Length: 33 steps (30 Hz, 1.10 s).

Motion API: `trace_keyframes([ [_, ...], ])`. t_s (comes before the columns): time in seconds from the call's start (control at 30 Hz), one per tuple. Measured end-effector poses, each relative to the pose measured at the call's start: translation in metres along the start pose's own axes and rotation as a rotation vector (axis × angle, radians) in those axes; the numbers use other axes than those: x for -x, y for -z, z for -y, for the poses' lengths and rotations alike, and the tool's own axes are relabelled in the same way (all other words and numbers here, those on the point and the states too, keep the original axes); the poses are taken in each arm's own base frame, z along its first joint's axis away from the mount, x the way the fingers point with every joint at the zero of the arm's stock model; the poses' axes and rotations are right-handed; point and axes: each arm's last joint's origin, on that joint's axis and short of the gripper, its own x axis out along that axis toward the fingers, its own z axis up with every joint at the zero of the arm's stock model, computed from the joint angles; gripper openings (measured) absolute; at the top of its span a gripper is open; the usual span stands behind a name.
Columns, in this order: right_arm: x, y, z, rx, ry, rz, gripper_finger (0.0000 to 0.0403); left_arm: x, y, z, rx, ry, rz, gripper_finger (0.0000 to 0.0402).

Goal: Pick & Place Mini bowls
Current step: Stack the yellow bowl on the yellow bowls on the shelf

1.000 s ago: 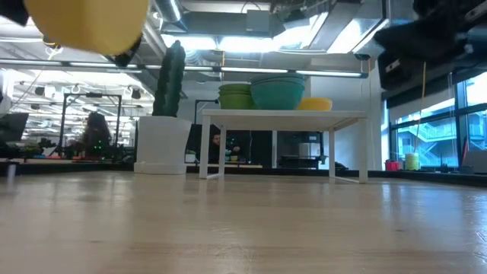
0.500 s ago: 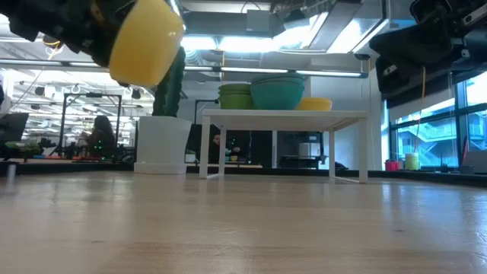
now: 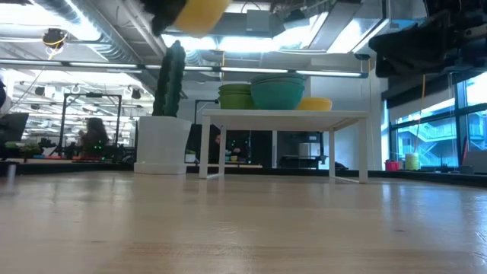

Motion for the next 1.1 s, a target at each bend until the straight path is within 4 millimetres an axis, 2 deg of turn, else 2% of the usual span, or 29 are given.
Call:
trace_keyframes([
  [0.17, 0.0, 0.001, 0.0, 0.0, 0.005, -0.014, 0.0016, -0.018, -0.049, -0.007, -0.07, -0.052, -0.03, 0.0003],
  [0.37, 0.0, 0.002, 0.0, -0.019, 0.004, -0.017, 0.0016, -0.042, -0.11, -0.021, -0.138, -0.02, -0.036, 0.0003],
  [0.47, 0.0, 0.002, 0.0, -0.009, 0.003, -0.021, 0.0016, -0.054, -0.139, -0.034, -0.188, -0.059, -0.062, 0.0003],
  [0.63, 0.0, 0.002, -0.001, -0.027, -0.014, -0.017, 0.0016, -0.08, -0.174, -0.056, -0.227, -0.118, -0.088, 0.0003],
  [0.83, 0.0, 0.002, -0.001, -0.041, -0.03, -0.014, 0.0016, -0.112, -0.203, -0.081, -0.224, -0.094, -0.034, 0.0003],
  [0.9, 0.0, 0.002, -0.001, -0.058, -0.03, -0.015, 0.0016, -0.126, -0.202, -0.09, -0.221, -0.073, 0.011, 0.0003],
  [1.1, 0.0, 0.005, -0.002, -0.084, -0.034, -0.042, 0.0016, -0.149, -0.2, -0.124, -0.179, -0.058, 0.047, 0.0003],
])
